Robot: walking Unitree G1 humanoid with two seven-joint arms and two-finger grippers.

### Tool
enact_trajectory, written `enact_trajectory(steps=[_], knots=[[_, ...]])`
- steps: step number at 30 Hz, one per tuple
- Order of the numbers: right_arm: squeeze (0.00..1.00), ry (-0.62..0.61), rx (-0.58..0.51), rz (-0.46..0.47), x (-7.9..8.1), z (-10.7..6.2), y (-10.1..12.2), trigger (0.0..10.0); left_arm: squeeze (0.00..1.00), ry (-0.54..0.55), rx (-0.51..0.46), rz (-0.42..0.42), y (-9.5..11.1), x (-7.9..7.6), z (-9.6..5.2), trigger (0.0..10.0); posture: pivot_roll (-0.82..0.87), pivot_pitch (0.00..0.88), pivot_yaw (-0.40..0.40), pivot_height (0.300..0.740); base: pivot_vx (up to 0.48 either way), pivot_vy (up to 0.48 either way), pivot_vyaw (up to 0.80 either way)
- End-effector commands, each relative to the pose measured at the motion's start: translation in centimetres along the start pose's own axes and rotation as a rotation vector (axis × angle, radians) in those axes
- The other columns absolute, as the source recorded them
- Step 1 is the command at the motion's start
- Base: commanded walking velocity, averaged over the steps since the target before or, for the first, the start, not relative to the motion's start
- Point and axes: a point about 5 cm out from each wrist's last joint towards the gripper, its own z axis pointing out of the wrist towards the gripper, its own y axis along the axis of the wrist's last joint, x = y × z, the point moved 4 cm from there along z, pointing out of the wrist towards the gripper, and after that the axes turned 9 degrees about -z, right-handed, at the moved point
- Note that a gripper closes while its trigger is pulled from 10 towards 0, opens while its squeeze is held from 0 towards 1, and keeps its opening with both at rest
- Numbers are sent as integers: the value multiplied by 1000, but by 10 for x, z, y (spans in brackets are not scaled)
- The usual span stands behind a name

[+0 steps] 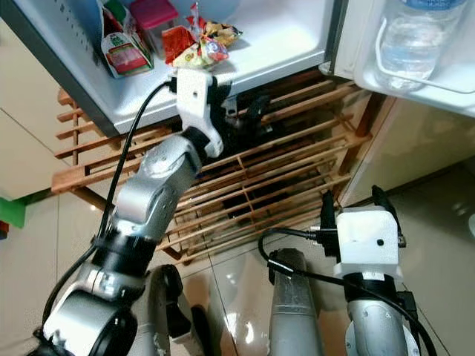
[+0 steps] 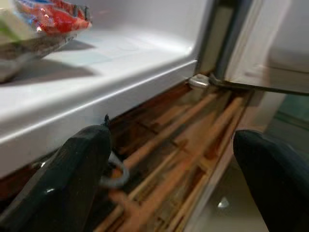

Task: Restocking fridge

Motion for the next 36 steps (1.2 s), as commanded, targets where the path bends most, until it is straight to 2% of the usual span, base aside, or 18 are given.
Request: enact_trajectory(steps=[1, 6, 9, 10, 14, 23, 27, 30, 33, 36], knots=[[0, 19, -10, 16, 4, 0, 1, 10000, 0, -39, -13, 2, 6, -8, -6, 10000, -289, 95, 152, 583, 0, 0, 0], [0, 24, -28, 21, 6, 7, 2, 10000, 0, -45, -8, 4, 5, -12, -16, 10000, -274, 82, 144, 583, 0, 0, 0], [0, 23, -38, 26, 7, 9, 2, 10000, 0, 24, -75, 38, 19, 1, -18, 10000, -265, 80, 141, 583, 0, 0, 0], [0, 25, -42, 29, 9, 10, 2, 10000, 0, 65, -134, 69, 32, 9, -17, 10000, -264, 80, 141, 583, 0, 0, 0], [0, 26, -48, 32, 10, 11, 2, 10000, 0, 89, -154, 91, 39, 15, -16, 10000, -265, 80, 142, 583, 0, 0, 0], [0, 23, -43, 27, 9, 7, 0, 10000, 0, 160, -113, 152, 30, 36, 0, 10000, -293, 106, 151, 583, 0, 0, 0], [0, 23, -27, 21, 7, -3, -1, 10000, 0, 259, -73, 138, 19, 62, 11, 10000, -330, 138, 161, 583, 0, 0, 0], [0, 26, -18, 14, 6, -10, -1, 10000, 0, 270, -79, 140, 20, 67, 14, 10000, -347, 154, 164, 583, 0, 0, 0], [0, 28, 1, -2, 4, -19, -3, 10000, 0, 251, -113, 136, 29, 64, 20, 10000, -366, 173, 170, 583, 0, 0, 0], [0, 23, 16, -7, 2, -23, -4, 10000, 0, 253, -121, 132, 28, 65, 23, 10000, -378, 183, 176, 583, 0, 0, 0]])
